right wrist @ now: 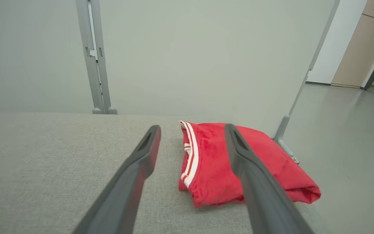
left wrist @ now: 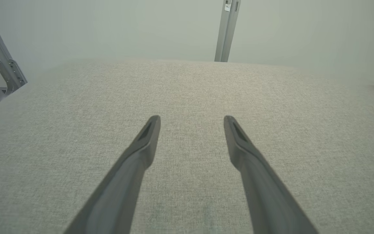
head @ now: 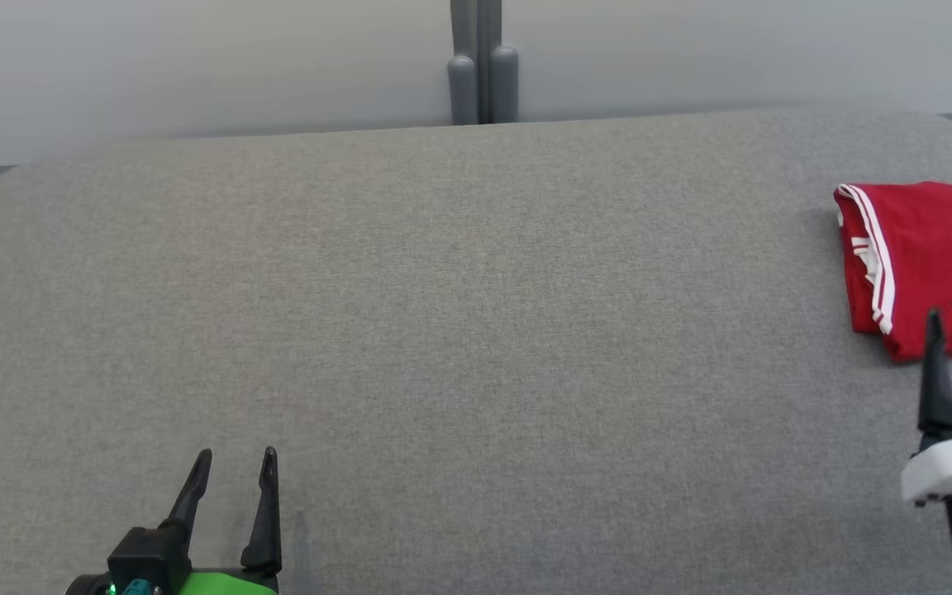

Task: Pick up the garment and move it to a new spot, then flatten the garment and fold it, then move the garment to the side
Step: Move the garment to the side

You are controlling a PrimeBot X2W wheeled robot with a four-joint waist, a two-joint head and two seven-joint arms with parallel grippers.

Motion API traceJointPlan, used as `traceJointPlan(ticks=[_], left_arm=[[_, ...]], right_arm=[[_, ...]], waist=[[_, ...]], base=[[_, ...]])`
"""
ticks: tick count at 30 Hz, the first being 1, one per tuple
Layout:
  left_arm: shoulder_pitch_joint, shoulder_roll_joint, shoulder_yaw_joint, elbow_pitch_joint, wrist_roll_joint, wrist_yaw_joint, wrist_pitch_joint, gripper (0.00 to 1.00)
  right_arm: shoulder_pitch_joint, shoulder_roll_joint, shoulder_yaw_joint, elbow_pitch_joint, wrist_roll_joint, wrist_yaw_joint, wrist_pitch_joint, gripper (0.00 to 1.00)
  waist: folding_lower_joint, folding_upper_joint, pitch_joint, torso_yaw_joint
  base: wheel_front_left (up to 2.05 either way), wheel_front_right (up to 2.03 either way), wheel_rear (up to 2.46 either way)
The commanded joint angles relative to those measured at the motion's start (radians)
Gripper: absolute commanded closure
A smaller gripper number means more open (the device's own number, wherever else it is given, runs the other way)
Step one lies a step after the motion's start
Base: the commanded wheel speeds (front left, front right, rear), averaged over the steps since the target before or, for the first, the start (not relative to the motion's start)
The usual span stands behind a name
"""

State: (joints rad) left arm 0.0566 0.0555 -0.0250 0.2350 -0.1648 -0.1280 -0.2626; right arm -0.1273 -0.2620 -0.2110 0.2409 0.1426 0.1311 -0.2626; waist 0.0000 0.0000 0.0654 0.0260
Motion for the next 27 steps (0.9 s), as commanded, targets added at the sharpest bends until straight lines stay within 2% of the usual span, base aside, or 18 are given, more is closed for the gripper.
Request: traceJointPlan(ticks=[1,6,13,17,27], left_arm=[[0.0,0.009,0.003,0.008,0.005,-0.003,-0.002,0.0],[-0.009,0.01,0.012,0.034,-0.003,-0.004,-0.002,0.0],[-0.012,0.008,-0.004,0.067,-0.024,-0.003,-0.002,0.0],[-0.016,0.014,-0.023,0.078,-0.036,-0.003,-0.002,0.0],[-0.017,0.02,-0.017,0.108,-0.046,-0.004,-0.002,0.0]], right_arm=[[0.025,0.014,0.011,-0.023,-0.021,-0.001,-0.002,0.0],[0.116,0.114,0.061,-0.077,-0.087,-0.001,-0.002,0.0],[0.201,0.175,0.156,-0.118,-0.166,-0.001,-0.002,0.0],[0.227,0.202,0.115,-0.117,-0.19,-0.001,-0.002,0.0],[0.239,0.21,0.047,-0.069,-0.18,-0.001,-0.002,0.0]], waist=[[0.0,0.0,-0.057,0.06],[0.0,0.0,-0.069,0.064],[0.0,0.0,-0.084,0.059],[0.0,0.0,-0.092,0.053],[0.0,0.0,-0.104,0.044]], base=[[0.0,0.0,0.0],[0.0,0.0,0.0],[0.0,0.0,0.0],[0.0,0.0,0.0],[0.0,0.0,0.0]])
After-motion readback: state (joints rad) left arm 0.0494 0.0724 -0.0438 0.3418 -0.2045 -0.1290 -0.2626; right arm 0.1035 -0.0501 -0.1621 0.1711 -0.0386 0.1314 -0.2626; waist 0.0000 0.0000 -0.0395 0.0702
